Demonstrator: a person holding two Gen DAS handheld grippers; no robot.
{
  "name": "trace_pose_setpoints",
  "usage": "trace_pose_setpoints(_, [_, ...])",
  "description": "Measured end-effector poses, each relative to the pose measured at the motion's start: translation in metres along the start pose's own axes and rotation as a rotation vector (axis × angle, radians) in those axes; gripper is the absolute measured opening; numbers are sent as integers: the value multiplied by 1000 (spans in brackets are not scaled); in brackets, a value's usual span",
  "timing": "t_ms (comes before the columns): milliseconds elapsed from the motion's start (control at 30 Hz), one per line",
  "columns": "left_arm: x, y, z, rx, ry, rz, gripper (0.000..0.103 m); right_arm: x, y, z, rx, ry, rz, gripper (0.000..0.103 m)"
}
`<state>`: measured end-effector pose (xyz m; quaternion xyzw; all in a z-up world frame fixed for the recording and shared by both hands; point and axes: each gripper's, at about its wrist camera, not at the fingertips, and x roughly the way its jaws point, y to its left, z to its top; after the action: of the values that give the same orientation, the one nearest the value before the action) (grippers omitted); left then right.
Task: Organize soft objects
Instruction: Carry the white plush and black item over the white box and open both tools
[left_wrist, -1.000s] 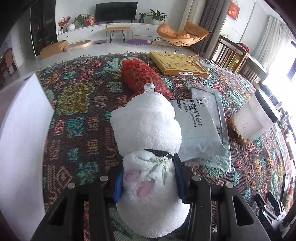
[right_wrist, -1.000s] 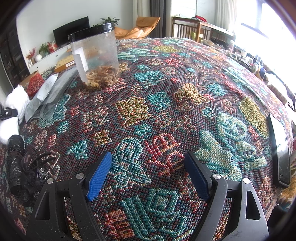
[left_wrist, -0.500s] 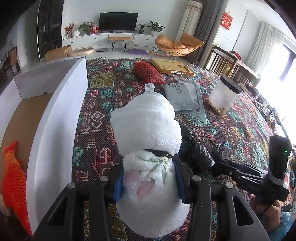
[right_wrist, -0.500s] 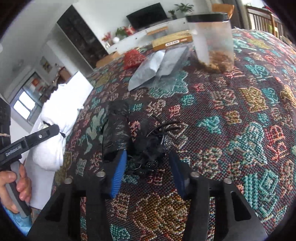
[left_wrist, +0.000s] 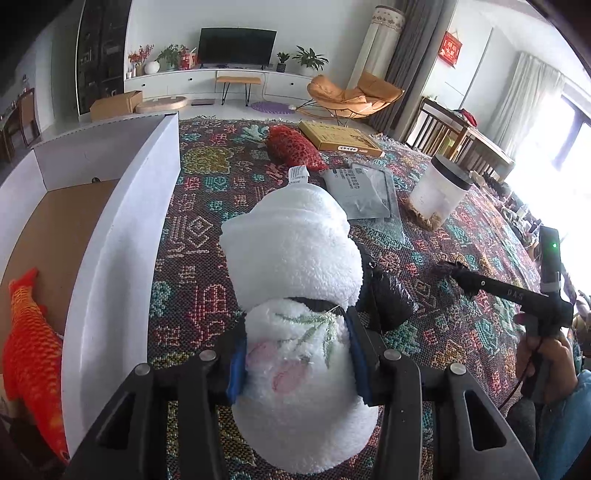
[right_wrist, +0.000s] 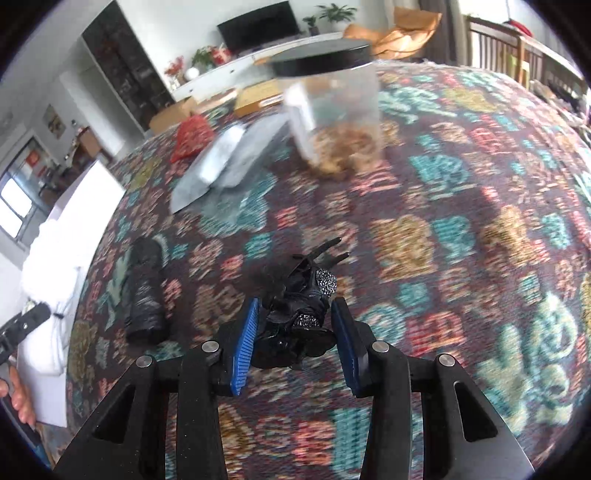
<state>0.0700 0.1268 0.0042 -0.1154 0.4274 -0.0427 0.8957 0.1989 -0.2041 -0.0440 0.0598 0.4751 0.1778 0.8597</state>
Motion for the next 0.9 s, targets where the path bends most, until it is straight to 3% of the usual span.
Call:
trace_pose_setpoints(33, [-1, -1, 0, 3, 0, -2, 45, -1, -9, 3, 7, 6, -5, 49])
trace_pose_setpoints(100, [0, -4, -1, 10, 0, -6, 45, -3, -20, 9, 11, 33, 13, 68])
trace_pose_setpoints(233, [4, -5, -4, 6, 7, -15, 45, -1, -7, 14, -55, 74, -14, 68])
trace_pose_setpoints(300, [6, -6, -5, 6, 15, -19, 45, 9, 4, 8, -103, 102, -108, 67])
trace_pose_setpoints(367, [6, -5, -6, 8, 18, -18, 45, 21, 1, 5, -76, 142, -145, 59])
trace_pose_setpoints(400, [5, -3, -6, 6, 16, -16, 45, 22, -7, 6, -46, 146, -142, 39])
trace_pose_setpoints(467, [5, 0, -6, -1, 16, -15, 45, 19, -25, 15, 14, 111, -138, 32])
trace_pose_setpoints(567, [5, 1, -3, -9, 14, -18, 45, 17, -55, 46, 113, 42, -148, 32])
trace_pose_setpoints(733, [2, -4, 3, 1, 6, -22, 45, 36, -88, 103, 150, -13, -185, 32])
trace_pose_setpoints(800, [0, -4, 7, 0, 2, -21, 45, 49, -97, 120, 160, 4, -190, 32])
trace_pose_setpoints(900, [-2, -3, 13, -4, -2, -20, 45, 73, -106, 136, 162, 102, -182, 33])
